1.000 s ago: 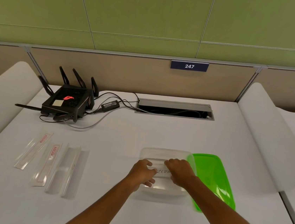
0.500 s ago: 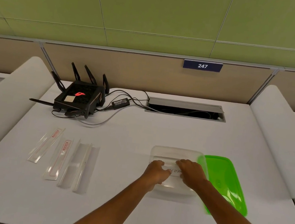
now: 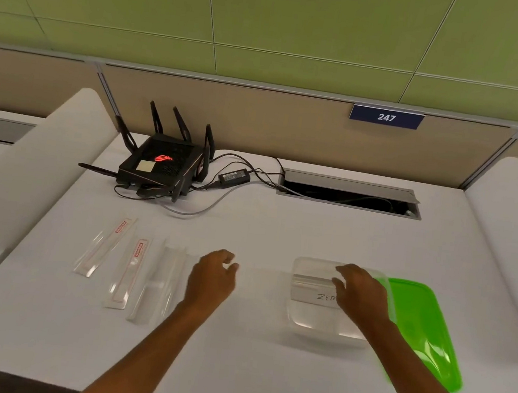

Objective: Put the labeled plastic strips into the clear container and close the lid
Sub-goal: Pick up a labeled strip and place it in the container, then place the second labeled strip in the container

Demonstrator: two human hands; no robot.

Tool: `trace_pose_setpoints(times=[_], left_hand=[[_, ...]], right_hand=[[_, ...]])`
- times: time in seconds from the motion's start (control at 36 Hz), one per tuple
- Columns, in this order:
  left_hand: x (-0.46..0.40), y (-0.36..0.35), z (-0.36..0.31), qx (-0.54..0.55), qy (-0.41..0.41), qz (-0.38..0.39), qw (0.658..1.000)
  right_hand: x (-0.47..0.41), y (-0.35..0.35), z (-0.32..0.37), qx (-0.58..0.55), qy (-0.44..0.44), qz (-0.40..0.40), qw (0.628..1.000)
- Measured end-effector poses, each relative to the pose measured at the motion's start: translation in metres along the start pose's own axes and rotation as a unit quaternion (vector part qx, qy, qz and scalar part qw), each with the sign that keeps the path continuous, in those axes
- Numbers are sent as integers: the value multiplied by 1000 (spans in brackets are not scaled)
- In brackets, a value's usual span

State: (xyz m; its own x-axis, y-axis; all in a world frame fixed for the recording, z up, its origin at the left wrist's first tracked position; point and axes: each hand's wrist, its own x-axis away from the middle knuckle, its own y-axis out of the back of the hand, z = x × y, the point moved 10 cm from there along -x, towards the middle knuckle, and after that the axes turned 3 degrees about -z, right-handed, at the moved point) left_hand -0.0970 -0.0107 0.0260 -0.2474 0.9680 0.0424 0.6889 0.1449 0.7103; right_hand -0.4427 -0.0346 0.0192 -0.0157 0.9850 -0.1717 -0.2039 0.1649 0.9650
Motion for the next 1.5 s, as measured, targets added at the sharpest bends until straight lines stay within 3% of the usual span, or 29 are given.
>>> trace_pose_setpoints(times=[0.17, 0.36, 0.58, 0.86, 1.08, 1.5], left_hand=[[-13, 36, 66, -127, 30, -9, 991], [-16, 42, 119, -150, 96, 27, 984], [-20, 35, 137, -141, 87, 56, 985], [-70, 27, 118, -115, -5, 110, 987], [-112, 18, 110, -150, -42, 179, 971], [-129, -9, 97, -240, -107, 275, 925]], right_hand=[[-9, 44, 60, -46, 51, -135, 989], [-3, 49, 148, -93, 114, -170, 974], [24, -7, 229, -131, 139, -58, 980], [77, -83, 282, -159, 109, 89, 977], [99, -108, 296, -179, 81, 118, 973], [106, -115, 287, -183, 19, 104, 977]])
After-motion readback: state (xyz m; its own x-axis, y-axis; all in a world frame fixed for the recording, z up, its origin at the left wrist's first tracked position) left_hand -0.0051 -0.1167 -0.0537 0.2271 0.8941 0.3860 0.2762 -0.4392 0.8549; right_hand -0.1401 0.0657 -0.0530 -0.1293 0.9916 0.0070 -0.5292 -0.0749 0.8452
